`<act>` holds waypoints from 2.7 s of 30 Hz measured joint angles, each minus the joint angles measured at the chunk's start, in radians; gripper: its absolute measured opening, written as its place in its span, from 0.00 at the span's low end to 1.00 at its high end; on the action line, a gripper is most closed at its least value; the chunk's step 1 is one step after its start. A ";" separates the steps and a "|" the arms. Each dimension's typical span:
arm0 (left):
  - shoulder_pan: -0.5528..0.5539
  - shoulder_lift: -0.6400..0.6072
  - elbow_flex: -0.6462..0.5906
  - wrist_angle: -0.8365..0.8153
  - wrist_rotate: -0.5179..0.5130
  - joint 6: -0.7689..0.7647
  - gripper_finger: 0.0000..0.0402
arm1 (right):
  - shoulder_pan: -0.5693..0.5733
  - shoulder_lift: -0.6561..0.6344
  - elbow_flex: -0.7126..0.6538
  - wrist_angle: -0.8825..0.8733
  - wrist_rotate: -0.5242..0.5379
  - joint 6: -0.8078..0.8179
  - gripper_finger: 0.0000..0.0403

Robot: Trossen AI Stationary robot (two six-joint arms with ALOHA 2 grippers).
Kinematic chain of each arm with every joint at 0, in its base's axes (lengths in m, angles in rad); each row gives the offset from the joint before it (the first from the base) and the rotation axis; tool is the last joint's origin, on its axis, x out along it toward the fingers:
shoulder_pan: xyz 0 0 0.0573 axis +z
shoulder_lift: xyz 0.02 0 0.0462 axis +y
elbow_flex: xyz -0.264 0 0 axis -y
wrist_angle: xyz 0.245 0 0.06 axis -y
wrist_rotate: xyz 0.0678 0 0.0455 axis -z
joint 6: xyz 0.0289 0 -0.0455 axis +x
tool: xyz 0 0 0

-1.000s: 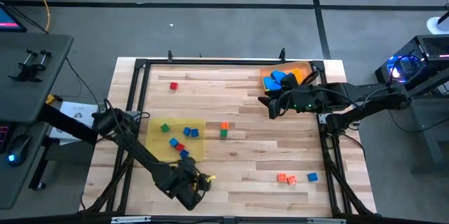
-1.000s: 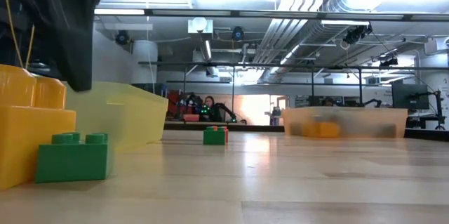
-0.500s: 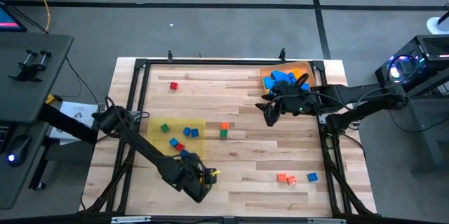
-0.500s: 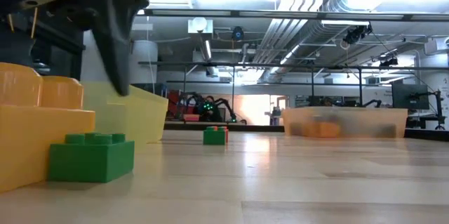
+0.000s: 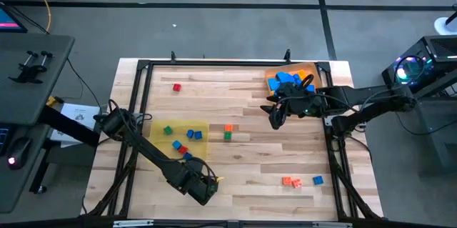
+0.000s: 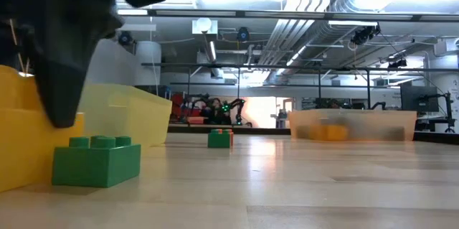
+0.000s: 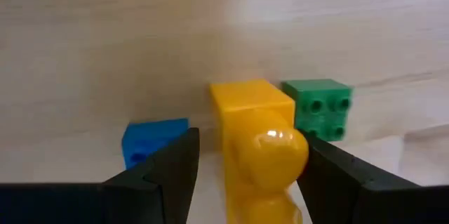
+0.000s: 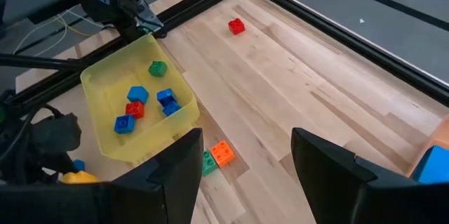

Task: Sort blocks by size
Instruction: Put the large yellow 2 stud game piece into the orange bin

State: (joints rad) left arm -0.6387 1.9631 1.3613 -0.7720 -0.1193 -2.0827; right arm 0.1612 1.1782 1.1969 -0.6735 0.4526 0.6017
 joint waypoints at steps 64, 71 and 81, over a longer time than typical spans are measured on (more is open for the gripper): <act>1.078 0.177 0.148 1.167 0.160 1.296 0.23 | 0.050 -0.043 -0.001 0.711 0.272 -0.341 0.52; 1.080 0.326 0.514 0.911 0.308 1.526 0.23 | -0.002 -0.043 -0.001 0.706 0.274 -0.262 0.52; 1.049 0.487 0.737 0.869 0.257 1.667 0.50 | -0.006 -0.042 -0.001 0.705 0.274 -0.238 0.52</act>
State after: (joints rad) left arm 0.4107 2.4498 2.0988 0.0975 0.1375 -0.4153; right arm 0.1555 1.1363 1.1957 0.0319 0.7262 0.3635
